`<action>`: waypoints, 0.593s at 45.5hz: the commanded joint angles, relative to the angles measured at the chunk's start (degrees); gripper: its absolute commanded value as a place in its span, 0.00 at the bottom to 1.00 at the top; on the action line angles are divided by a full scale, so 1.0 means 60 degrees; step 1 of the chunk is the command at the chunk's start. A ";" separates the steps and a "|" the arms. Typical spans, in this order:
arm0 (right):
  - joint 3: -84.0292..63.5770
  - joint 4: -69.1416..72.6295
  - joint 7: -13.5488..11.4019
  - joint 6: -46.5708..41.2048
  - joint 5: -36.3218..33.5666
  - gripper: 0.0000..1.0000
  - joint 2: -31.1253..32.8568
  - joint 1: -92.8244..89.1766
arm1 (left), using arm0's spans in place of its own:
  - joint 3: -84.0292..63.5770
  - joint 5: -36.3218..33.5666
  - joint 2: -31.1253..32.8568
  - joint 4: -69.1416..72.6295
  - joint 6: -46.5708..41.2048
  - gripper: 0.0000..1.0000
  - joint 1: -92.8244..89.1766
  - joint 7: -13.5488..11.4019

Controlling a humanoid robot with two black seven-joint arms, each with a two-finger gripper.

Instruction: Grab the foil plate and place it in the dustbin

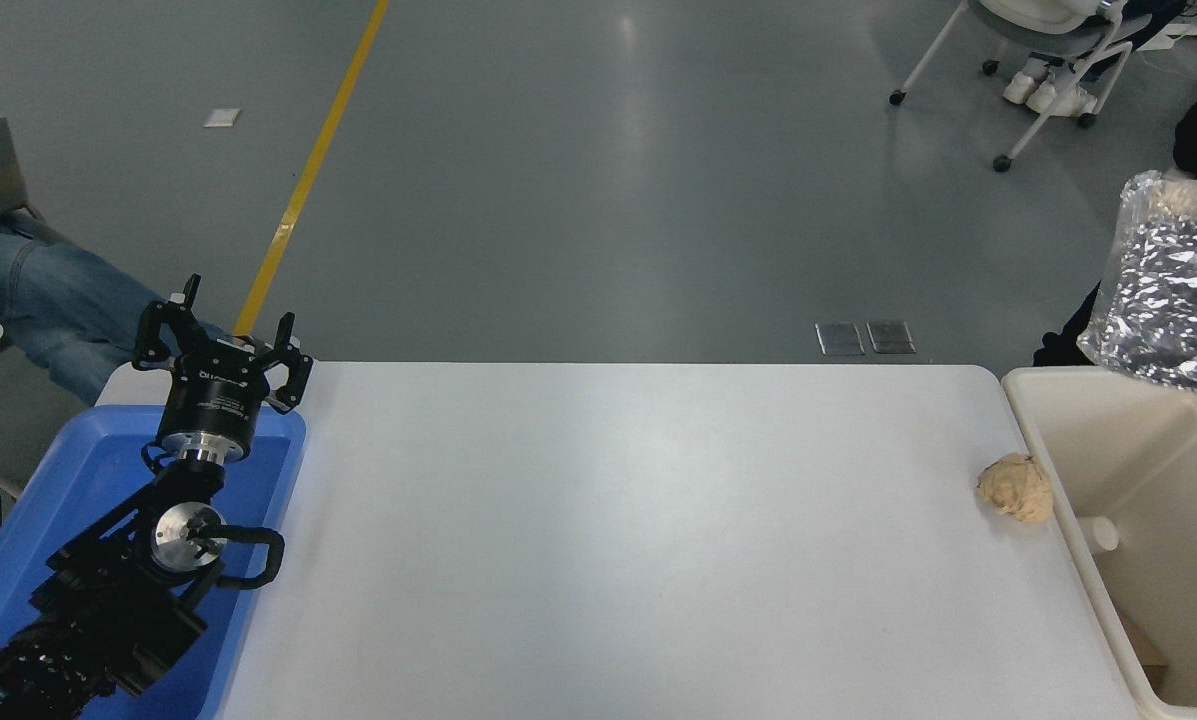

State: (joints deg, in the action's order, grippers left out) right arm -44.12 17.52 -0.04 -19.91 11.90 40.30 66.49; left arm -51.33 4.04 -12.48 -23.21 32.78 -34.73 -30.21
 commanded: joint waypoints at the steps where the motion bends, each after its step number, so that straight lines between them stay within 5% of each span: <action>1: 0.0556 -0.1059 -0.0038 0.0461 -0.0446 0.00 -0.0213 -0.1720 | 0.0000 0.0001 0.0000 0.0001 0.0000 0.99 0.0002 0.0011; 19: 0.1039 -0.1558 -0.0111 0.0857 -0.1281 0.00 -0.0374 -0.3347 | 0.0000 0.0001 0.0000 0.0001 0.0000 0.99 0.0002 -0.0004; 23: 0.1025 -0.1558 -0.0097 0.0871 -0.1281 0.46 -0.0374 -0.3420 | 0.0000 0.0001 0.0000 0.0001 0.0000 0.99 0.0002 -0.0004; 27: 0.1039 -0.1558 -0.0097 0.0901 -0.1281 0.64 -0.0433 -0.3362 | 0.0000 0.0001 0.0000 0.0001 0.0000 0.99 0.0002 -0.0004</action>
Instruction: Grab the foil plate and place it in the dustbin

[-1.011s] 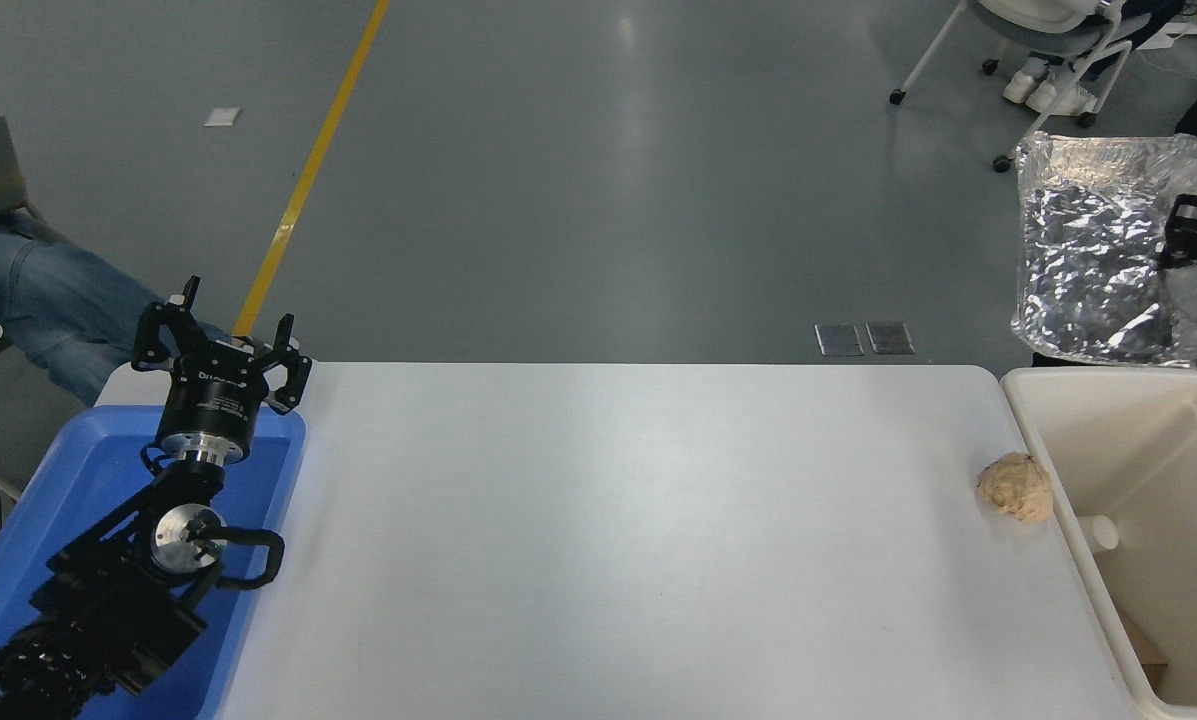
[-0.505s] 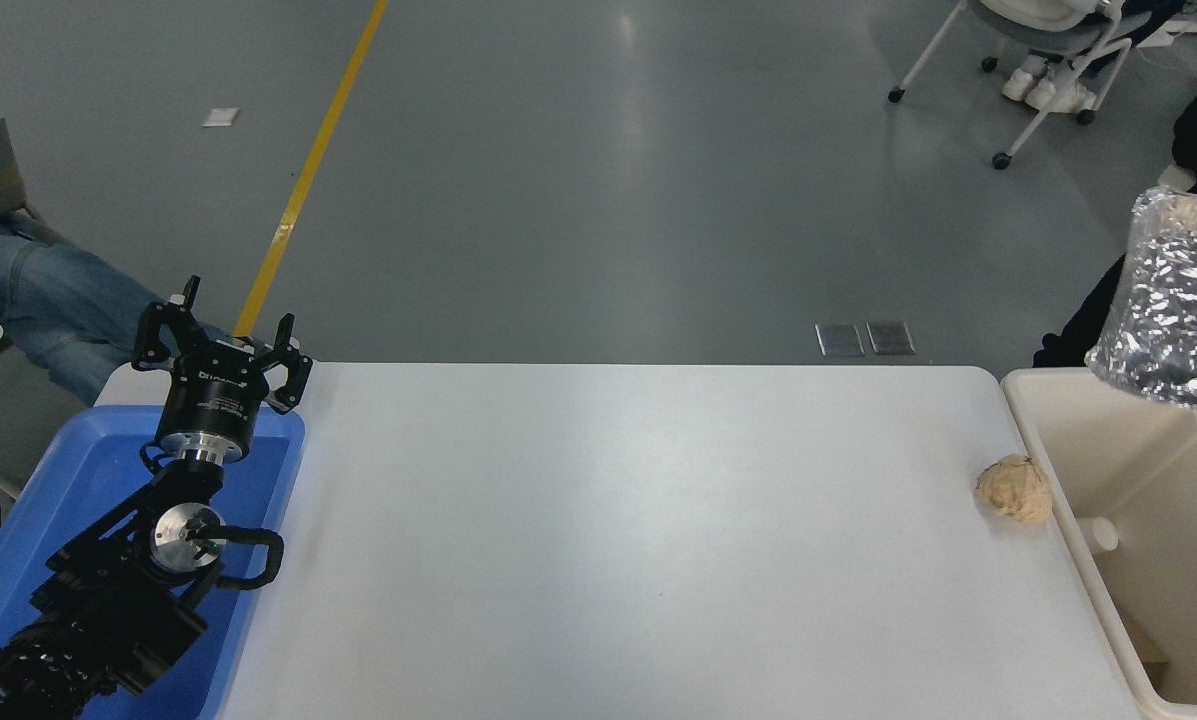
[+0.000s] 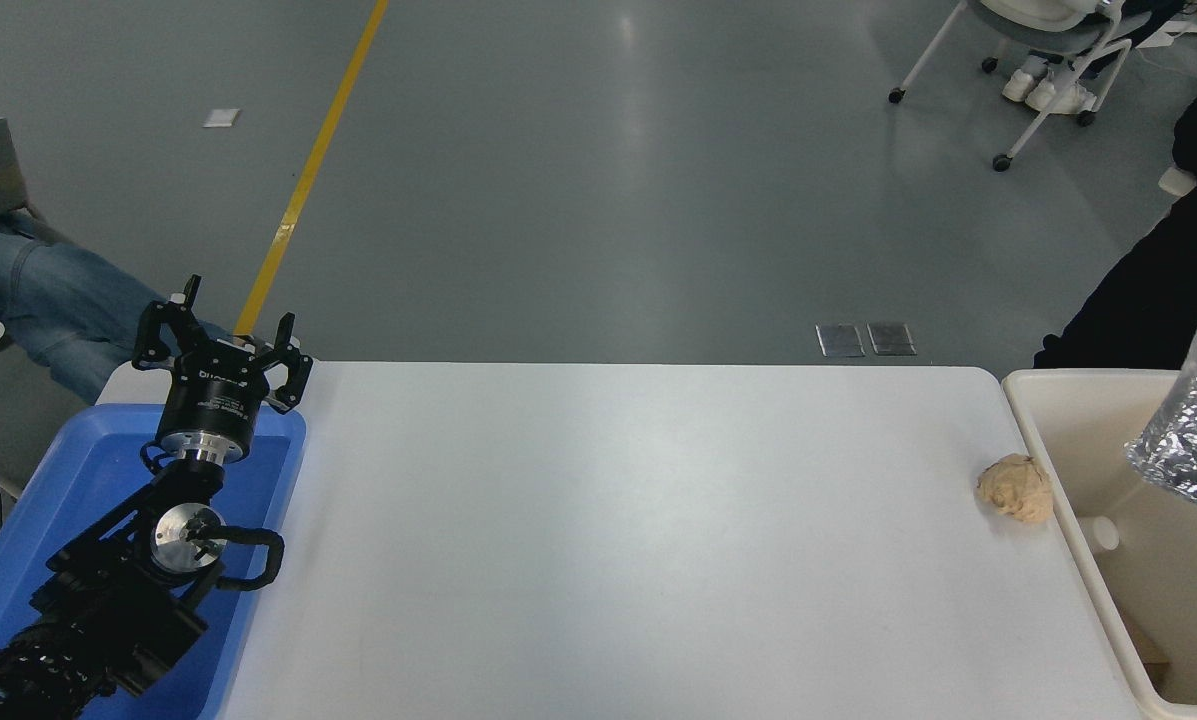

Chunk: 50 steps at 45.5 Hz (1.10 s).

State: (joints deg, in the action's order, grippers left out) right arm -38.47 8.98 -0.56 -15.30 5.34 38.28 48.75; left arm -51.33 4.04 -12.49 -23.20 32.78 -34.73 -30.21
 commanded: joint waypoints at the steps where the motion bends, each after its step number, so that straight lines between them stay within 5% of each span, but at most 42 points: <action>1: 0.0083 -0.0134 -0.0008 0.0132 -0.0187 0.85 -0.0125 -0.0348 | 0.0000 0.0001 0.0001 0.0000 0.0000 0.99 0.0002 -0.0004; 4: 0.0083 -0.0148 -0.0008 0.0147 -0.0187 1.00 -0.0184 -0.0201 | -0.0015 0.0001 0.0001 0.0000 0.0000 0.99 0.0002 -0.0004; 17: -0.0355 0.0218 -0.0008 0.0015 -0.0070 1.00 -0.0491 0.1980 | -0.0015 0.0001 -0.0014 0.0000 0.0015 0.99 0.0002 0.0010; 30: -0.3417 0.1403 0.0006 -0.0116 -0.0114 1.00 -0.2760 0.5056 | 0.0000 0.0001 -0.0014 0.0000 0.0015 0.99 -0.0012 -0.0004; 42: -0.3534 0.4156 -0.0008 -0.3147 -0.0070 1.00 -0.3728 0.7869 | 0.0000 0.0001 -0.0014 0.0000 0.0000 0.99 0.0002 -0.0004; 50: -0.3959 0.5826 -0.0023 -0.3866 -0.0026 1.00 -0.3919 0.9202 | 0.0000 0.0001 0.0001 0.0000 0.0000 0.99 0.0002 0.0010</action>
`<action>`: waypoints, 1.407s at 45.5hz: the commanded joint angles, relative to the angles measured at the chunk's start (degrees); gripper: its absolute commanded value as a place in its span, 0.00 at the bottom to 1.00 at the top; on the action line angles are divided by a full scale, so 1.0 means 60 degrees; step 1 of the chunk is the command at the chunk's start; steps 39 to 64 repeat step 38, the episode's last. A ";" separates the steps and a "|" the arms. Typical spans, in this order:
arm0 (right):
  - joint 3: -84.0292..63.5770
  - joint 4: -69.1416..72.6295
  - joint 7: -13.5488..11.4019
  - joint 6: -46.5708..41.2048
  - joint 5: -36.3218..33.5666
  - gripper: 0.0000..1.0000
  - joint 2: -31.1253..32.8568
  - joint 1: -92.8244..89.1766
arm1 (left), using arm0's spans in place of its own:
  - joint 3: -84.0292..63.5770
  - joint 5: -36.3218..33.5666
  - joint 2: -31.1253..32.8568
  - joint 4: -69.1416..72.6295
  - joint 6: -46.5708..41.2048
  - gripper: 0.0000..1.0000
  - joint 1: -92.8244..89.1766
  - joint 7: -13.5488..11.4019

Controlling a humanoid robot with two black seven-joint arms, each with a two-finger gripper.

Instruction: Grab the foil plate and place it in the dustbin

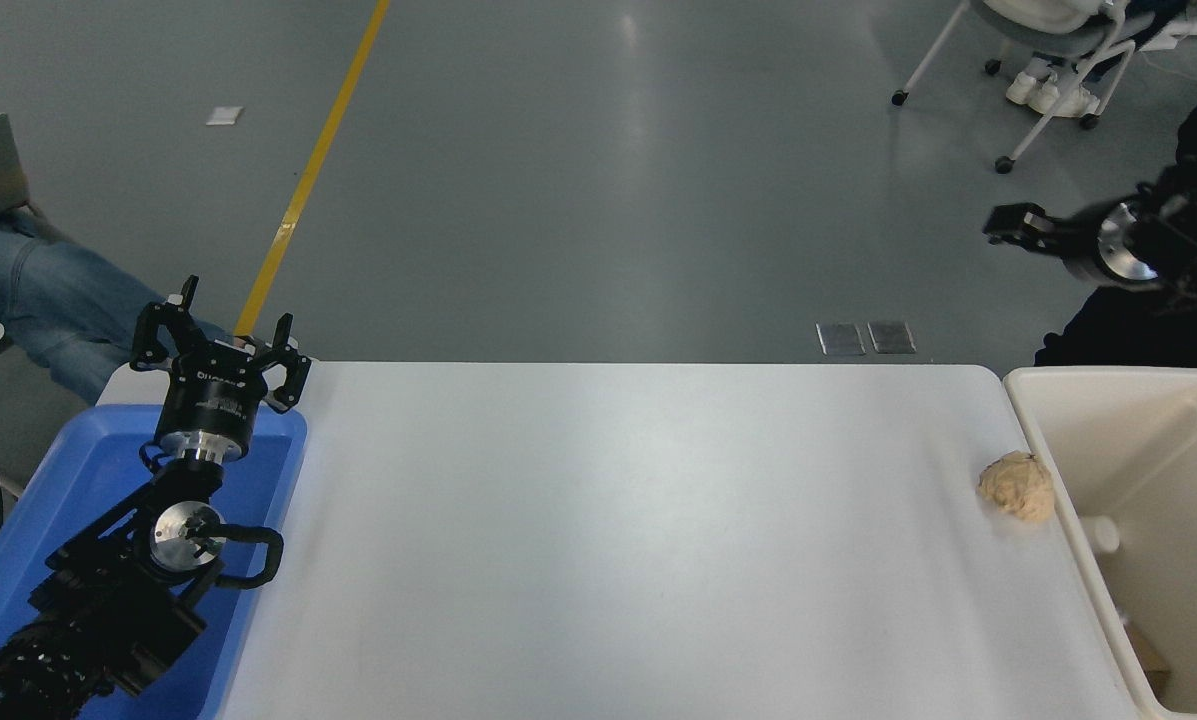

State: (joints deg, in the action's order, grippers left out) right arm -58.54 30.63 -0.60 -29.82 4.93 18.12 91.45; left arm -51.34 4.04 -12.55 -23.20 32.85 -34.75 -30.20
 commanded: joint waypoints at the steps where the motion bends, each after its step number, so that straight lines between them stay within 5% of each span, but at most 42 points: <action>1: -0.0717 0.2552 -0.0018 -0.1533 0.0042 1.00 -0.0544 0.2276 | 0.0001 0.0001 0.0011 -0.0001 -0.0011 0.99 0.0006 0.0009; 17: -0.1596 0.7257 -0.0091 -0.2222 0.0043 1.00 -0.0164 0.5441 | 0.0001 0.0001 0.0011 -0.0001 -0.0011 0.99 0.0006 -0.0006; 64: -0.1699 0.8166 -0.0326 -0.2530 0.0028 1.00 0.0261 0.6512 | 0.0001 0.0001 0.0011 -0.0001 -0.0011 0.99 0.0006 -0.0006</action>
